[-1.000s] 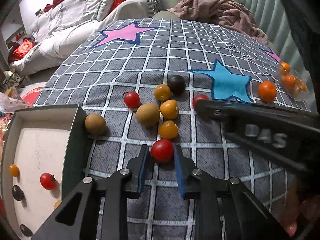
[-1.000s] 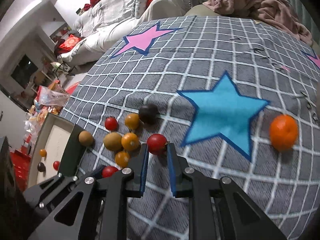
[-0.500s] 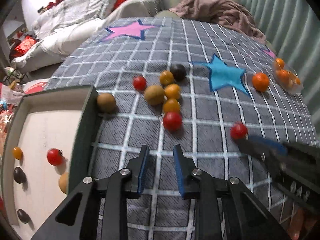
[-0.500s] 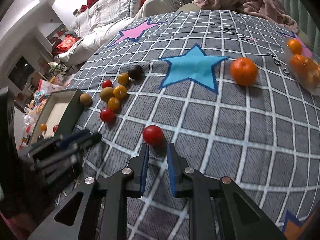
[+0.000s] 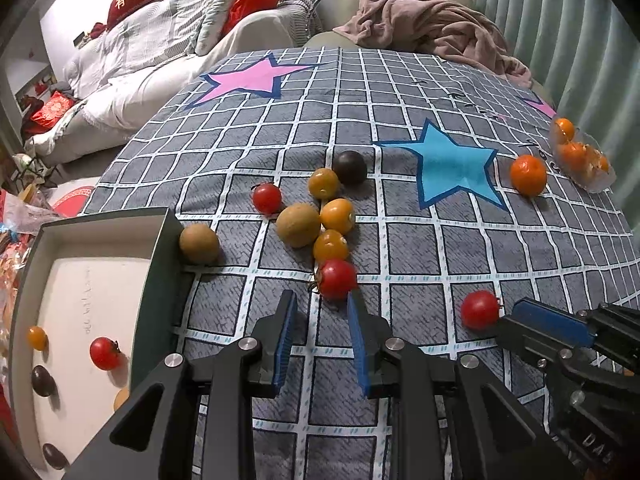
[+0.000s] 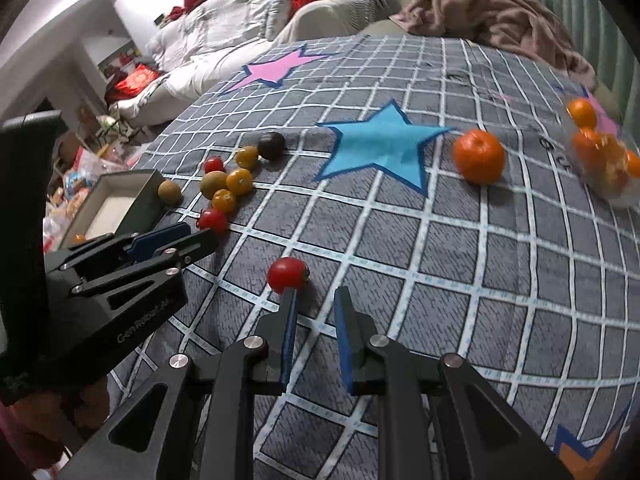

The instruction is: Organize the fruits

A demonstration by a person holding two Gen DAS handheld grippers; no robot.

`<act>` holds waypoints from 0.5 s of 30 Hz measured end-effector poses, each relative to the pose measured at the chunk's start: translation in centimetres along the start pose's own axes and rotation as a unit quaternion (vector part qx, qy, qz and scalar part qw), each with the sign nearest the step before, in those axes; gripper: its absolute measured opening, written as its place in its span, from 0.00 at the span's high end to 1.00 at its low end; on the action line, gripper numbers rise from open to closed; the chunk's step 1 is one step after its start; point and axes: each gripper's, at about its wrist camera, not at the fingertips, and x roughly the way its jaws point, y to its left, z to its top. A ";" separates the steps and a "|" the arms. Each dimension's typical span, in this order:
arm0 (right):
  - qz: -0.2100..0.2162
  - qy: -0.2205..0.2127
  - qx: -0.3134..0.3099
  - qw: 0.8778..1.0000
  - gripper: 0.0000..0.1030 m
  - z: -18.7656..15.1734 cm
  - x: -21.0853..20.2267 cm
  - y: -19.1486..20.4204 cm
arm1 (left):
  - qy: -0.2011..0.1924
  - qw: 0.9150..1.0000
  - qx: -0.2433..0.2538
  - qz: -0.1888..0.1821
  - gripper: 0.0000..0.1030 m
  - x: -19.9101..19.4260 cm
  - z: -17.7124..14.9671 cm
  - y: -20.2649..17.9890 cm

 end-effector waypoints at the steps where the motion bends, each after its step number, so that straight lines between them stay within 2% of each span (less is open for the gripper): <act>1: 0.002 -0.001 -0.002 1.000 0.79 0.0 0.0 0.1 | 0.000 1.000 -0.003 -0.003 0.73 0.0 0.0 0.1; 3: 0.004 -0.004 -0.008 1.000 0.71 0.3 0.2 0.4 | 0.001 1.000 -0.006 -0.008 0.73 0.0 0.1 0.2; 4: 0.000 -0.005 -0.011 1.000 0.63 0.3 0.3 0.5 | 0.001 1.000 -0.005 -0.009 0.73 0.0 0.1 0.2; 5: -0.002 -0.006 -0.015 1.000 0.61 0.3 0.3 0.7 | 0.000 1.000 -0.004 -0.011 0.73 0.0 0.0 0.2; 14: 0.005 -0.013 -0.042 0.999 0.54 -0.1 0.3 1.3 | -0.001 0.999 -0.007 -0.036 0.73 -0.3 -0.1 0.6; 15: 0.006 -0.014 -0.046 0.999 0.53 -0.1 0.2 1.5 | -0.003 0.999 -0.004 -0.037 0.61 -0.4 -0.2 0.6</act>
